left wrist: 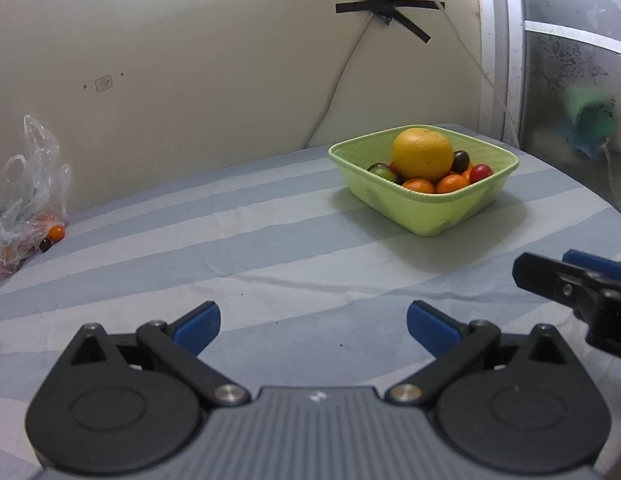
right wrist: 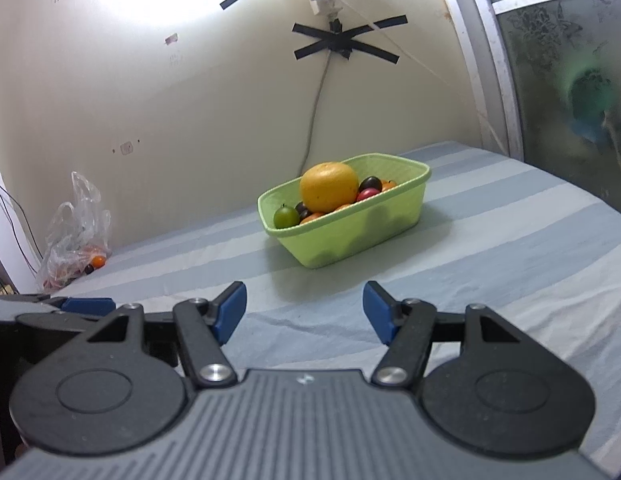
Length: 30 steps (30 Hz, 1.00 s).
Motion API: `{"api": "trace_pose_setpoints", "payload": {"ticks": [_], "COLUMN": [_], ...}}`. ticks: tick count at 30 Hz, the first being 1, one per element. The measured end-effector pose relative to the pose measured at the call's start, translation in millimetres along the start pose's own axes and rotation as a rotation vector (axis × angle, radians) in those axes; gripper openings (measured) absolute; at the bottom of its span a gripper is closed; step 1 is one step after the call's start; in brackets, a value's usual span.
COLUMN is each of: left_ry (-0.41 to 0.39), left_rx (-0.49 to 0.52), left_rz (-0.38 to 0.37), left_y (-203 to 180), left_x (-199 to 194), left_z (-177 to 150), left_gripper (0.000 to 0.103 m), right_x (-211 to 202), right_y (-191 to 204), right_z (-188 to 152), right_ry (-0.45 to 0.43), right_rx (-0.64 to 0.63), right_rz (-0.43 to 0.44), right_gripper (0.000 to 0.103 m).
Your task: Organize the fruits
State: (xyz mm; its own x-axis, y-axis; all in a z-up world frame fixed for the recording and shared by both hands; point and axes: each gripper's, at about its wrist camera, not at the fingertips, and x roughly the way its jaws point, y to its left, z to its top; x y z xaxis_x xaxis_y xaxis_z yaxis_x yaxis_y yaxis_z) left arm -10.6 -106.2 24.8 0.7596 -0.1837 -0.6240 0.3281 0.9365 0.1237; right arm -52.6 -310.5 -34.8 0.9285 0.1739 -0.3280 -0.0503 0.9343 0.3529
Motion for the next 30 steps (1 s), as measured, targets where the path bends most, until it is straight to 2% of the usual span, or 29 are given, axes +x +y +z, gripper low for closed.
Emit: {"api": "trace_pose_setpoints", "payload": {"ticks": [30], "left_ry": [-0.045], "left_rx": [0.019], "left_rz": [0.051], "left_y": [-13], "left_x": [-26], "left_z": [-9], "left_gripper": [0.103], "right_x": [-22], "right_y": [-1], "right_z": [1], "right_ry": [-0.045], "right_rx": [-0.009], "right_rz": [0.026], "right_gripper": [0.067]}}
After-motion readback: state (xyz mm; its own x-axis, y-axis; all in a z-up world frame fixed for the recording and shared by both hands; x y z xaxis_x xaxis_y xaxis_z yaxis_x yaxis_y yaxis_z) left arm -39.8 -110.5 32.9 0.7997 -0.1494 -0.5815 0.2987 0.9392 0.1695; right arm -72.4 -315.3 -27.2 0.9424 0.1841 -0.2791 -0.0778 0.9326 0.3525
